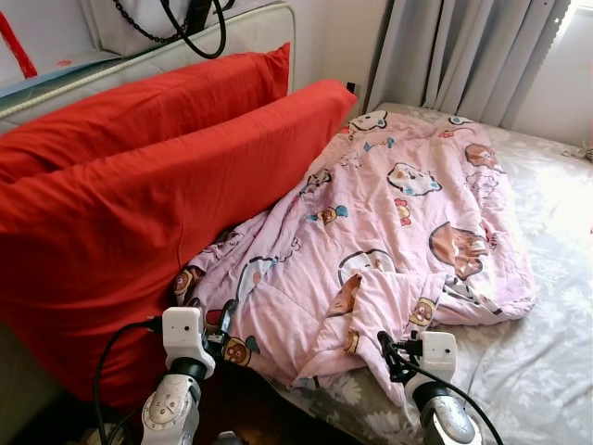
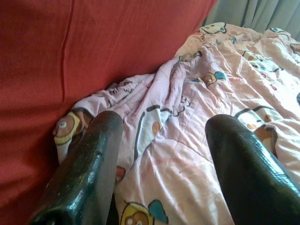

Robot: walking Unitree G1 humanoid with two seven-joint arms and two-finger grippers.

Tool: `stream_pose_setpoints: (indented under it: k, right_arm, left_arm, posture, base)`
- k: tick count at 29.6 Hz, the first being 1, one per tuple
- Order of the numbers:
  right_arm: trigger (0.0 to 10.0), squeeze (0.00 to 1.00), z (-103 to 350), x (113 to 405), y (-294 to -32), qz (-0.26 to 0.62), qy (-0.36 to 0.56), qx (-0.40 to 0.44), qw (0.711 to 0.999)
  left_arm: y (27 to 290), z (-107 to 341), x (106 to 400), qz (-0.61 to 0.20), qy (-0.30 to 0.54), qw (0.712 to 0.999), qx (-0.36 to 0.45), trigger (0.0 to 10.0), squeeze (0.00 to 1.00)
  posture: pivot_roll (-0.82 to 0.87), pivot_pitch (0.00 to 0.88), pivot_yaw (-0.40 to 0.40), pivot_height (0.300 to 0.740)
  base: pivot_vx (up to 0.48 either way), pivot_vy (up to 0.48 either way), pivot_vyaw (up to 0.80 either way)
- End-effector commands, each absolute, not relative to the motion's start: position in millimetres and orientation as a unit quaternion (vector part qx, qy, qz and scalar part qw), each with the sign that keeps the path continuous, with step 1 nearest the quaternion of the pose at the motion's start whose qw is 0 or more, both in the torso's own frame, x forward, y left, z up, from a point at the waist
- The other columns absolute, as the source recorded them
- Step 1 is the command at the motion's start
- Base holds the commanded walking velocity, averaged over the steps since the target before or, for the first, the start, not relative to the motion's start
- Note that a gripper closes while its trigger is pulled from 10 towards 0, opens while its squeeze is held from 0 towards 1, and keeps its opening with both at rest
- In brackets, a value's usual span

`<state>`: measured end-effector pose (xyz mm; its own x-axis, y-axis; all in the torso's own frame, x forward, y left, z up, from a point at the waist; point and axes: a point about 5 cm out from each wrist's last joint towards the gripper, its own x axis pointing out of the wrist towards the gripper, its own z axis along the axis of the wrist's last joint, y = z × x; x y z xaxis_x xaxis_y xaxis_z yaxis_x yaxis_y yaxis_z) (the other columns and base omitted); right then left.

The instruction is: Clean up the room

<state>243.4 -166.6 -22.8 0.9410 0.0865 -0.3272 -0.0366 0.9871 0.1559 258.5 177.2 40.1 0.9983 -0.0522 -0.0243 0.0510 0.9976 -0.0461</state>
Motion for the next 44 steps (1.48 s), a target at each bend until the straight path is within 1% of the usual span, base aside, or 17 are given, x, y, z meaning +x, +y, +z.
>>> stream_pose_setpoints:
  k: [1, 17, 22, 24, 33, 36, 41, 44]
  right_arm:
    - [10.0, 0.0, -24, 244, -166, 0.032, 0.174, 0.076, 0.981]
    - [10.0, 0.0, -27, 243, -165, 0.035, 0.19, 0.07, 0.979]
    - [10.0, 0.0, -28, 243, -164, 0.039, 0.193, 0.073, 0.978]
    - [10.0, 0.0, -27, 242, -164, 0.036, 0.185, 0.081, 0.979]
    - [10.0, 0.0, -25, 243, -165, 0.033, 0.179, 0.08, 0.98]
    - [10.0, 0.0, -24, 244, -165, 0.03, 0.173, 0.087, 0.981]
    - [10.0, 0.0, -24, 244, -163, 0.041, 0.176, 0.08, 0.98]
    - [10.0, 0.0, -24, 244, -162, 0.044, 0.172, 0.083, 0.981]
  left_arm:
    - [178, 40, 259, -0.026, 0.019, 0.999, -0.023, 10.0, 0.0]
    - [178, 33, 258, -0.031, 0.031, 0.999, -0.024, 10.0, 0.0]
    - [177, 31, 258, -0.032, 0.034, 0.999, -0.026, 10.0, 0.0]
    - [177, 30, 258, -0.033, 0.037, 0.998, -0.026, 10.0, 0.0]
    - [177, 29, 256, -0.034, 0.039, 0.998, -0.026, 10.0, 0.0]
    - [175, 26, 257, -0.041, 0.053, 0.998, -0.01, 10.0, 0.0]
    - [172, 24, 254, -0.046, 0.055, 0.997, -0.014, 10.0, 0.0]
    - [171, 22, 254, -0.049, 0.063, 0.997, -0.001, 10.0, 0.0]
  posture:
    - [0.11, 0.072, -0.045, 0.665]
    - [0.11, 0.07, -0.045, 0.665]
    - [0.11, 0.072, -0.045, 0.636]
    - [0.11, 0.074, -0.044, 0.631]
    - [0.11, 0.076, -0.042, 0.631]
    - [0.12, 0.077, -0.042, 0.631]
    - [0.12, 0.077, -0.041, 0.631]
    - [0.12, 0.077, -0.042, 0.631]
  base:
    - [0.0, 0.0, 0.0]
    - [0.0, 0.0, 0.0]
    - [0.0, 0.0, 0.0]
    - [0.0, 0.0, 0.0]
    - [0.0, 0.0, 0.0]
    - [0.0, 0.0, 0.0]
    - [0.0, 0.0, 0.0]
    - [0.0, 0.0, 0.0]
